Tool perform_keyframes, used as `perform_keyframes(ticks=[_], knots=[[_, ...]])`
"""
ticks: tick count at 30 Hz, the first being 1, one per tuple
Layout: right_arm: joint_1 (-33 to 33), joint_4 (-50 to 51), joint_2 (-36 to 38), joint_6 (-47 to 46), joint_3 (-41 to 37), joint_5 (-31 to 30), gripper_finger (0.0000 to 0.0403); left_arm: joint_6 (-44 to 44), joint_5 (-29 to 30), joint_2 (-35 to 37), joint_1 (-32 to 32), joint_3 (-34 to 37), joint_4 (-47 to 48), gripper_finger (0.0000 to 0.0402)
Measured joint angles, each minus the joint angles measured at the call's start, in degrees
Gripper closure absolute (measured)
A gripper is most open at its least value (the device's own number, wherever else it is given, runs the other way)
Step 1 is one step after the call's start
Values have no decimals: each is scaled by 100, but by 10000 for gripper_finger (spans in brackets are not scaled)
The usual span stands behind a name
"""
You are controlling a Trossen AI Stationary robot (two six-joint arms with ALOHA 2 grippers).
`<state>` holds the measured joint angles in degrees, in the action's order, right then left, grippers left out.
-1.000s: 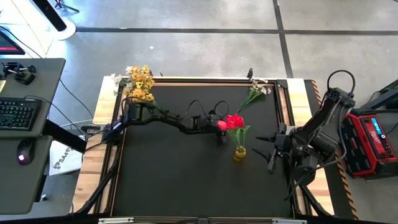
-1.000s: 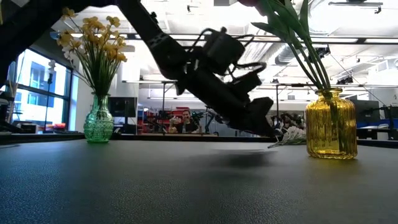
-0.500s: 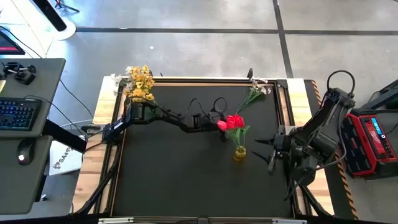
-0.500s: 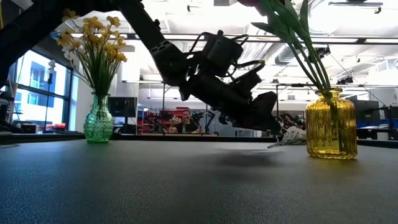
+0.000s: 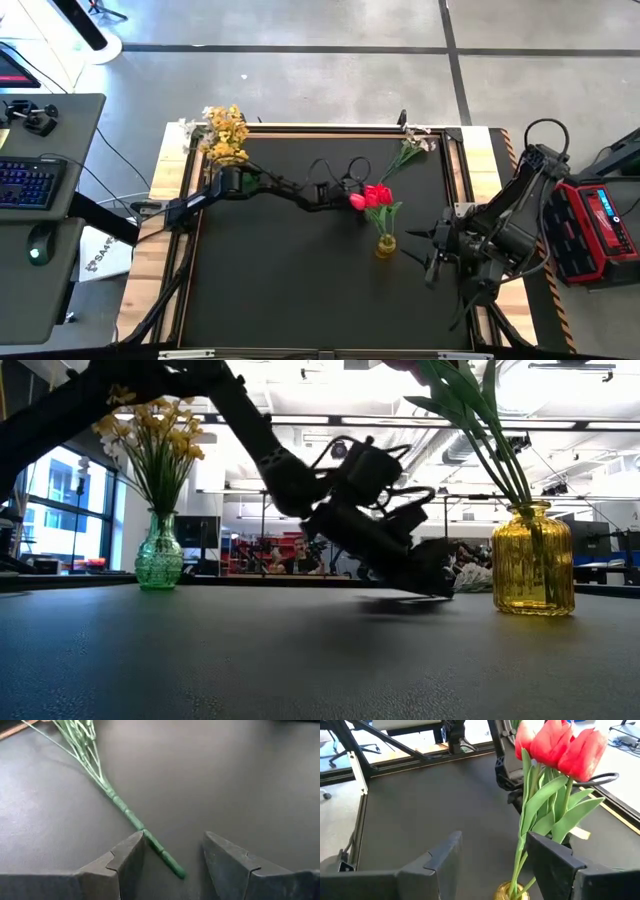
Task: Sort flowers into vase by color
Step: Put the white clustered flowers into the green flower vase
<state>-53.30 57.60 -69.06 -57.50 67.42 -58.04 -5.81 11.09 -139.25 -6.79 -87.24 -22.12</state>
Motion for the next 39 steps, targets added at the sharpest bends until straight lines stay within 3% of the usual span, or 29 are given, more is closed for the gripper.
perform_keyframes(ticks=[7, 21, 32, 39], knots=[[0, -28, 0, 254, 0, 7, 198, -62, 491, -59, 15, -418, 1013, 243], [0, -28, 0, 256, 0, 89, 198, -142, 710, 416, 9, -422, 2148, 396], [0, -26, 0, 252, 0, 131, 198, -642, 1353, 661, 21, -428, 3130, 401], [0, -17, 0, 252, 0, 160, 198, -930, 1692, 1275, 154, -427, 4143, 401]])
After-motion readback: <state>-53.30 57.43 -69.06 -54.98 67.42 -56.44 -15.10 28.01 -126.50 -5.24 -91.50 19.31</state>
